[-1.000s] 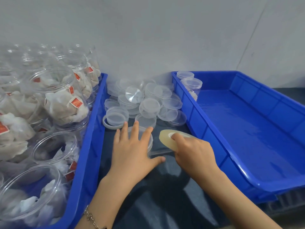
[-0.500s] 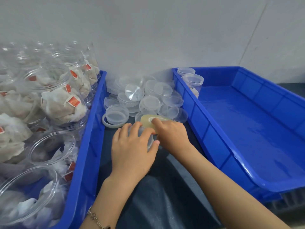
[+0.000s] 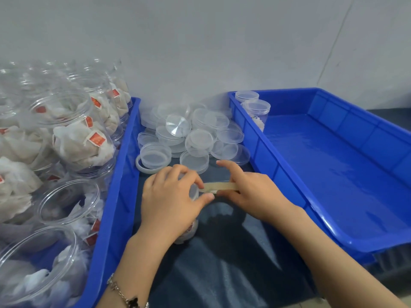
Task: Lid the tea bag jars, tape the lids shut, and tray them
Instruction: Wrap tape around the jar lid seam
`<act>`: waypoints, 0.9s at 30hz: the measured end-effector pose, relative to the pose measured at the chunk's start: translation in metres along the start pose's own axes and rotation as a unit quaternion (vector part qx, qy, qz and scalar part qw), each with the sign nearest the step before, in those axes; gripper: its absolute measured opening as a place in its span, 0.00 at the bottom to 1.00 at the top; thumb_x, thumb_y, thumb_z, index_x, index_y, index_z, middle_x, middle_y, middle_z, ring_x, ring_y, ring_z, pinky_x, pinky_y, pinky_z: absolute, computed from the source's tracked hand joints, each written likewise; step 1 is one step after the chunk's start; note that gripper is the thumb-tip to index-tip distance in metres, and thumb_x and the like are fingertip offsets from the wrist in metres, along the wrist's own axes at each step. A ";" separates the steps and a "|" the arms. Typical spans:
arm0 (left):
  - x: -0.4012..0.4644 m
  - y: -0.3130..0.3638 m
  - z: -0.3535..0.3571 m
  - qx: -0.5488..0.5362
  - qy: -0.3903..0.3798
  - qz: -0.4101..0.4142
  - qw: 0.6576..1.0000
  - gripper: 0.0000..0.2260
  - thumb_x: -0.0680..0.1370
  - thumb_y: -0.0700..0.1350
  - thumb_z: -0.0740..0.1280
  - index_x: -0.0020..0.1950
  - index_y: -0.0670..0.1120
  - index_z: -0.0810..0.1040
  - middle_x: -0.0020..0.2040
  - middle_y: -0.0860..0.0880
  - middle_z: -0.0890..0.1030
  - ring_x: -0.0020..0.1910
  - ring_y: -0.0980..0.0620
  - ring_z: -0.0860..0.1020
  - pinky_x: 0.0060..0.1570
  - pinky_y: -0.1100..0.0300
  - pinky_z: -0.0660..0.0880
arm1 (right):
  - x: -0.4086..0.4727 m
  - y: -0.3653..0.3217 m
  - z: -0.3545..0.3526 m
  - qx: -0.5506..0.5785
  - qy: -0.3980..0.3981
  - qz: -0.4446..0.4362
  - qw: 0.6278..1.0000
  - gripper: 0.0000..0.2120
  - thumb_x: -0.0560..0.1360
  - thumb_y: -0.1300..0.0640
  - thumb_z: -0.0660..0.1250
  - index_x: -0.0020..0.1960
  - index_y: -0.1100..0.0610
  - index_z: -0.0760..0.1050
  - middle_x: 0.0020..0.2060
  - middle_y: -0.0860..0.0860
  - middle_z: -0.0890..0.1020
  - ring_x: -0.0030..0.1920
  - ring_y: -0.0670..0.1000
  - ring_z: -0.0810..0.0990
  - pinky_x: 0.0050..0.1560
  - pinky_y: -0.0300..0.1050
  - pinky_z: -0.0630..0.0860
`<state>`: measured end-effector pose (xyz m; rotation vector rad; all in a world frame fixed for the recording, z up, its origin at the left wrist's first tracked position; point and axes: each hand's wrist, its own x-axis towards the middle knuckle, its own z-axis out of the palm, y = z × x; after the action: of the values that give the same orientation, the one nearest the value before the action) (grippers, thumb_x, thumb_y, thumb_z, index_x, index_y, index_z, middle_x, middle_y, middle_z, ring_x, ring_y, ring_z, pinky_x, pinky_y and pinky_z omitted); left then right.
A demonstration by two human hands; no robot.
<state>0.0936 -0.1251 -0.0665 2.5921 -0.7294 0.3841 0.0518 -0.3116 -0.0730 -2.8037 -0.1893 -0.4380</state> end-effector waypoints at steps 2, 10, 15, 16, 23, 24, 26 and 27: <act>0.000 0.000 -0.001 -0.003 0.004 0.002 1.000 0.11 0.70 0.63 0.64 0.44 0.58 0.75 0.52 0.60 0.73 0.57 0.55 0.70 0.57 0.56 0.60 | 0.002 -0.004 -0.001 -0.031 0.022 -0.013 0.999 0.26 0.76 0.43 0.62 0.71 0.48 0.60 0.41 0.46 0.79 0.42 0.53 0.78 0.37 0.48 0.72; -0.001 -0.001 -0.008 -0.026 0.002 0.018 1.000 0.17 0.69 0.54 0.70 0.57 0.57 0.74 0.52 0.62 0.75 0.53 0.59 0.70 0.50 0.65 0.56 | 0.002 -0.008 0.009 -0.112 0.025 -0.033 0.993 0.13 0.77 0.46 0.59 0.51 0.56 0.72 0.41 0.50 0.80 0.42 0.57 0.77 0.34 0.44 0.61; 0.001 -0.005 -0.015 -0.085 -0.068 0.021 0.994 0.11 0.64 0.53 0.74 0.43 0.61 0.76 0.47 0.64 0.73 0.48 0.66 0.63 0.43 0.63 0.54 | -0.007 -0.012 0.021 -0.068 0.006 -0.033 0.997 0.12 0.78 0.52 0.57 0.56 0.58 0.69 0.47 0.54 0.80 0.43 0.62 0.77 0.35 0.48 0.63; 0.002 -0.005 -0.015 -0.090 -0.074 0.023 0.993 0.11 0.63 0.54 0.73 0.42 0.61 0.76 0.47 0.65 0.73 0.49 0.66 0.64 0.45 0.62 0.55 | -0.006 -0.012 0.020 -0.050 0.007 -0.028 0.998 0.14 0.77 0.53 0.58 0.60 0.57 0.68 0.49 0.54 0.80 0.43 0.61 0.77 0.35 0.47 0.62; 0.001 -0.005 -0.013 -0.041 -0.051 0.043 0.997 0.12 0.68 0.66 0.65 0.45 0.61 0.76 0.53 0.65 0.73 0.65 0.62 0.62 0.64 0.58 0.53 | -0.013 -0.016 -0.002 -0.013 0.038 -0.044 0.998 0.35 0.72 0.38 0.61 0.74 0.52 0.57 0.33 0.44 0.78 0.34 0.49 0.76 0.29 0.39 0.61; 0.001 -0.005 -0.013 -0.035 -0.058 0.037 0.997 0.13 0.68 0.67 0.64 0.45 0.62 0.76 0.56 0.66 0.72 0.67 0.61 0.59 0.66 0.57 0.52 | -0.014 -0.016 -0.006 -0.029 0.071 -0.058 0.995 0.34 0.72 0.38 0.60 0.73 0.54 0.62 0.33 0.44 0.79 0.34 0.48 0.76 0.26 0.37 0.61; 0.002 -0.004 -0.014 -0.036 -0.076 0.022 0.996 0.14 0.67 0.68 0.59 0.45 0.63 0.75 0.60 0.66 0.68 0.70 0.60 0.57 0.68 0.54 0.51 | -0.016 -0.019 -0.007 -0.046 0.108 -0.058 0.991 0.31 0.73 0.39 0.60 0.70 0.55 0.67 0.36 0.43 0.82 0.32 0.46 0.77 0.25 0.39 0.67; 0.001 -0.004 -0.014 -0.040 -0.083 0.014 0.996 0.14 0.67 0.68 0.58 0.45 0.63 0.74 0.60 0.65 0.68 0.69 0.59 0.58 0.68 0.54 0.52 | -0.015 -0.020 -0.005 -0.040 0.104 -0.049 0.993 0.29 0.74 0.40 0.61 0.70 0.53 0.68 0.40 0.44 0.83 0.35 0.49 0.80 0.27 0.42 0.71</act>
<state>0.0948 -0.1162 -0.0552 2.5621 -0.8218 0.1461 0.0331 -0.2959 -0.0678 -2.8091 -0.2685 -0.7732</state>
